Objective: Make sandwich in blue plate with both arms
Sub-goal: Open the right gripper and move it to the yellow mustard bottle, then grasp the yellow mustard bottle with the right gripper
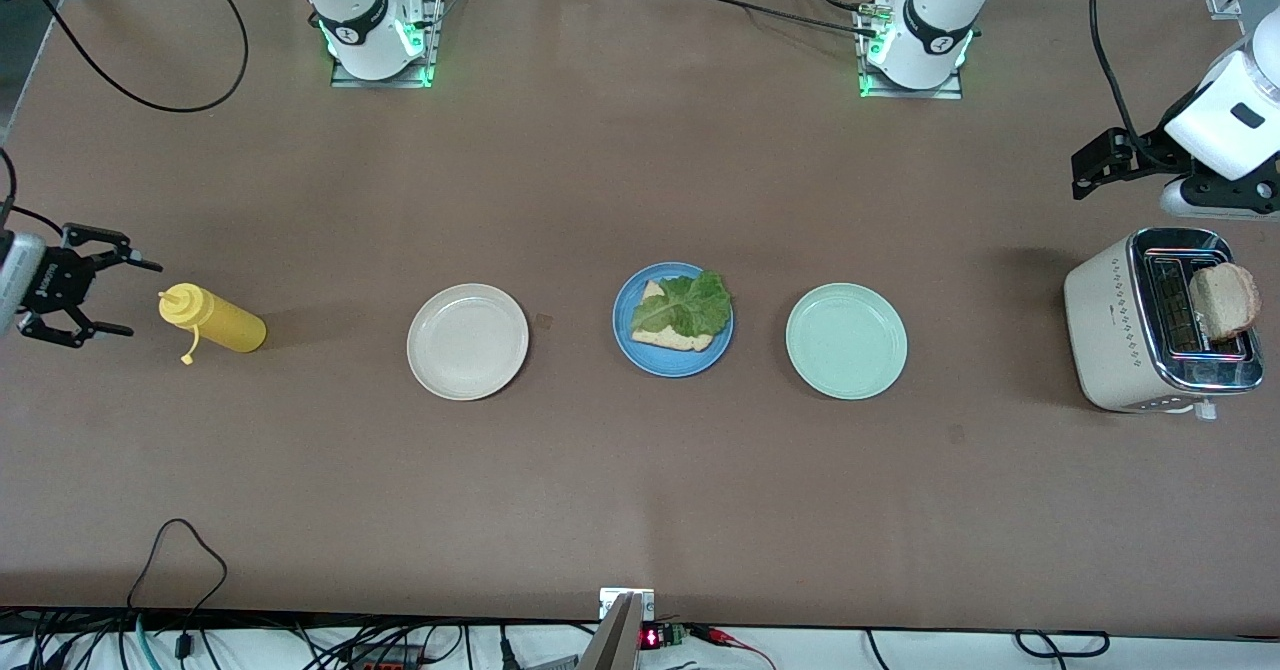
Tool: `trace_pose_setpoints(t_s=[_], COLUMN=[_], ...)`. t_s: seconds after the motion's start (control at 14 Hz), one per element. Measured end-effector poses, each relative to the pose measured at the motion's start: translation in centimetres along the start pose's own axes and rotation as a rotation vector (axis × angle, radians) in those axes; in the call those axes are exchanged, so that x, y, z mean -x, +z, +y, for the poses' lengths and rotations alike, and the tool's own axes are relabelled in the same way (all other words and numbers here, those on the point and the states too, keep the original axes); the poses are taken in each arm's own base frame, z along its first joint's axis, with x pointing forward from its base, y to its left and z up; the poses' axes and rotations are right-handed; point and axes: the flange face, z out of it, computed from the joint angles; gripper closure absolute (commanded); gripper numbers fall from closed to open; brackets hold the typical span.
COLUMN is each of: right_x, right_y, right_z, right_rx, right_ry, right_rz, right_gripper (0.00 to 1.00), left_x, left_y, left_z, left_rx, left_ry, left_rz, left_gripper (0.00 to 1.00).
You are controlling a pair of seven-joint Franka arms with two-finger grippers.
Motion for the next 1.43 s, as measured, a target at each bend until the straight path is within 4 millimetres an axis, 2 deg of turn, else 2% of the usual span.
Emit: trace_pose_setpoints(t_s=[0.14,0.64,0.93,1.43], right_x=[2.6,8.7,10.4,12.0], right_y=[0.9,4.9,5.9,10.6], right_z=[0.1,0.8,0.7,1.9], right_rx=[-0.009,-0.069,-0.090,-0.079], right_ry=[-0.025,-0.029,-0.052,-0.105], right_rz=[0.056,0.252,0.287,0.424], right_gripper=[0.00,0.00,0.00,0.00], left_x=[0.0,0.0,0.0,0.0], left_y=[0.0,0.0,0.0,0.0], left_z=[0.0,0.0,0.0,0.0], left_rx=[0.000,0.000,0.000,0.000], left_ry=[0.000,0.000,-0.001,-0.001], left_rz=[-0.001,-0.001,-0.002,-0.003], left_gripper=[0.00,0.00,0.00,0.00])
